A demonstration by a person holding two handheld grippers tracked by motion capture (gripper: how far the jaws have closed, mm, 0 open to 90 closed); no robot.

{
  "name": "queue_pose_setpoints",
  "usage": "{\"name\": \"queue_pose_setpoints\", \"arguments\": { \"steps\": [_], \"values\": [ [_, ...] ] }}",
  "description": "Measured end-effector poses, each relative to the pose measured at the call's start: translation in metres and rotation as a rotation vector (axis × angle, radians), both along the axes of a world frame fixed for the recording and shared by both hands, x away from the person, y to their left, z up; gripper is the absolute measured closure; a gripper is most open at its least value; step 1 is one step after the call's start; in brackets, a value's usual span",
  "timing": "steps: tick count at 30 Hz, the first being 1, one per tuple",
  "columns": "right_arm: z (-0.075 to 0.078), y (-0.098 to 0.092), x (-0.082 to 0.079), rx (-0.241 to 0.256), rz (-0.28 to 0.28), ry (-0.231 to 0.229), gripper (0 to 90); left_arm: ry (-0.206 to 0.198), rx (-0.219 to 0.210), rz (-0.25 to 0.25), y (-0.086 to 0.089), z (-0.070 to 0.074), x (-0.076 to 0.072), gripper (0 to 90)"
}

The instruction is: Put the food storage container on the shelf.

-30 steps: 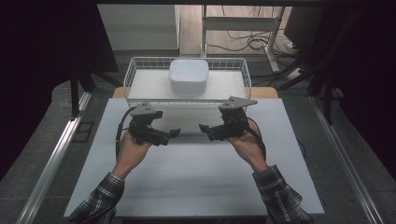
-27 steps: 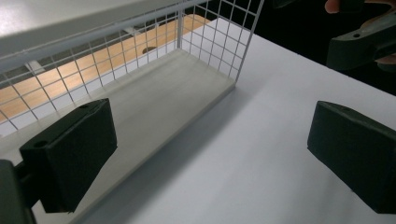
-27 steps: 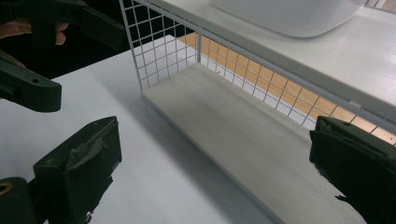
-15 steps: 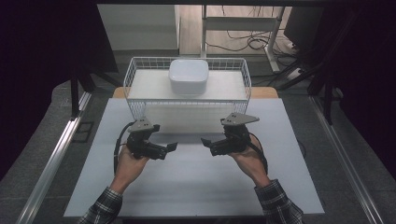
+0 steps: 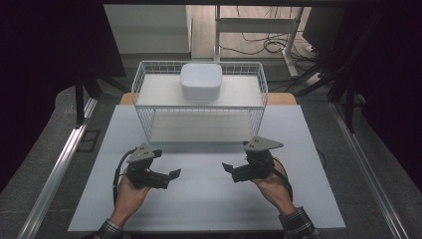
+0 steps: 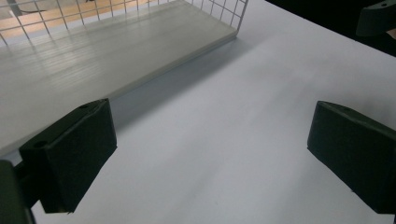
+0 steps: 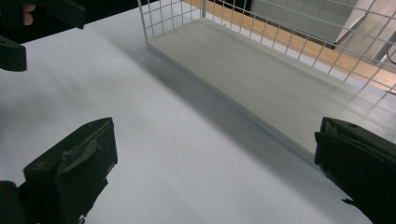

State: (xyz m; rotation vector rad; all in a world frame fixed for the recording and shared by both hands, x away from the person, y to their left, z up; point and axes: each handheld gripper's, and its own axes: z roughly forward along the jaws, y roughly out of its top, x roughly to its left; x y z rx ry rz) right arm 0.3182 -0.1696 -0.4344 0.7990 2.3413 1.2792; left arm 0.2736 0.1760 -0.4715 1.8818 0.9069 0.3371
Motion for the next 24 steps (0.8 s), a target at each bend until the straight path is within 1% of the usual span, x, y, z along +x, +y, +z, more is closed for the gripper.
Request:
{"name": "queue_pose_setpoints", "arguments": {
  "steps": [3, 7, 9, 13, 15, 17, 19, 21, 22, 24],
  "values": [
    [-0.006, -0.006, -0.007, 0.000, -0.009, 0.001, 0.0, -0.004, 0.012, 0.005, 0.002, -0.005, -0.008, 0.9],
    [-0.017, -0.014, -0.016, -0.012, -0.025, -0.002, 0.0, -0.005, 0.018, 0.008, 0.005, -0.014, -0.017, 1.0],
    [-0.023, -0.019, -0.021, -0.018, -0.034, -0.004, 0.0, -0.001, 0.035, 0.015, 0.006, -0.020, -0.022, 1.0],
    [-0.034, -0.028, -0.028, -0.028, -0.052, -0.010, 0.0, 0.023, 0.091, 0.027, 0.009, -0.036, -0.030, 0.9],
    [-0.041, -0.032, -0.031, -0.024, -0.060, 0.003, 0.0, 0.052, 0.095, 0.022, 0.011, -0.044, -0.031, 0.5],
    [-0.049, -0.036, -0.033, -0.032, -0.064, 0.019, 0.0, 0.075, 0.090, 0.020, 0.012, -0.051, -0.033, 0.2],
    [-0.059, -0.038, -0.034, -0.051, -0.073, 0.045, 0.0, 0.096, 0.103, 0.016, 0.011, -0.057, -0.034, 0.2],
    [-0.067, -0.039, -0.034, -0.066, -0.075, 0.076, 0.0, 0.108, 0.131, 0.013, 0.009, -0.062, -0.034, 0.0],
    [-0.070, -0.040, -0.033, -0.088, -0.076, 0.086, 0.0, 0.112, 0.142, 0.012, 0.009, -0.063, -0.033, 0.0],
    [-0.072, -0.040, -0.032, -0.101, -0.084, 0.084, 0.0, 0.114, 0.150, 0.015, 0.008, -0.064, -0.033, 0.0]
  ]
}}
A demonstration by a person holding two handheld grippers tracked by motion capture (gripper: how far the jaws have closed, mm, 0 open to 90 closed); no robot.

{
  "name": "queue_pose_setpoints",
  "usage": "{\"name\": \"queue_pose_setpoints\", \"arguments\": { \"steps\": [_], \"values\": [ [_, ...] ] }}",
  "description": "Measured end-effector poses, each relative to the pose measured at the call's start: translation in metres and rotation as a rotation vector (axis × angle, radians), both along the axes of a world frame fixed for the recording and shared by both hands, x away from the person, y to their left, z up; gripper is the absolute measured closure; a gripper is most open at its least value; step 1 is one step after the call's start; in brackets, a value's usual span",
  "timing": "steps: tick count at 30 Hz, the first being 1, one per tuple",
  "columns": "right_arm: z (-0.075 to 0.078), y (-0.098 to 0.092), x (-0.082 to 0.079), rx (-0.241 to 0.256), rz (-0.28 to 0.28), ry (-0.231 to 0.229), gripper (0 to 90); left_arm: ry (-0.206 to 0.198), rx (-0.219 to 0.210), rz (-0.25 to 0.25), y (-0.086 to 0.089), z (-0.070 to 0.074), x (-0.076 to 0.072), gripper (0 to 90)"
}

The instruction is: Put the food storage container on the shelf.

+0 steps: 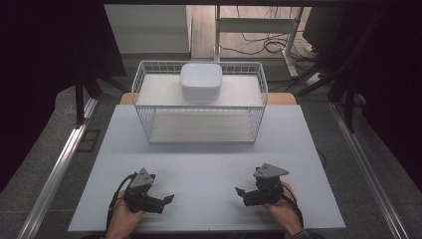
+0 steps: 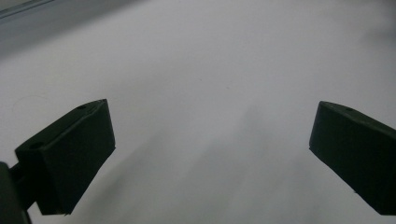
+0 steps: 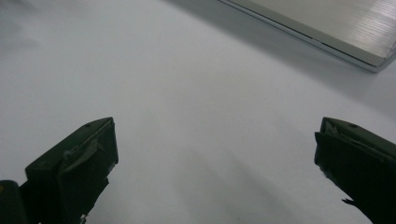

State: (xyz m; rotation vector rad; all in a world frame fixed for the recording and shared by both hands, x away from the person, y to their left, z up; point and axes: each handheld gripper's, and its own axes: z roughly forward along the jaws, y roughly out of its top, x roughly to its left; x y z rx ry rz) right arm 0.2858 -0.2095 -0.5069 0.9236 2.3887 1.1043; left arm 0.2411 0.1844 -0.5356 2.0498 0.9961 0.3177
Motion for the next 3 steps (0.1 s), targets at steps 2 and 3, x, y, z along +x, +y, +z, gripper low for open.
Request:
{"name": "queue_pose_setpoints", "arguments": {
  "steps": [2, 3],
  "values": [
    [-0.0003, -0.0008, 0.0015, -0.001, -0.006, 0.001, 0.0, 0.001, 0.001, 0.002, -0.0003, -0.0001, 0.0007, 0.0],
    [-0.0008, -0.0009, 0.0019, 0.001, -0.010, -0.001, 0.0, 0.000, 0.001, 0.004, -0.0003, -0.0001, 0.0009, 0.0]
  ]
}}
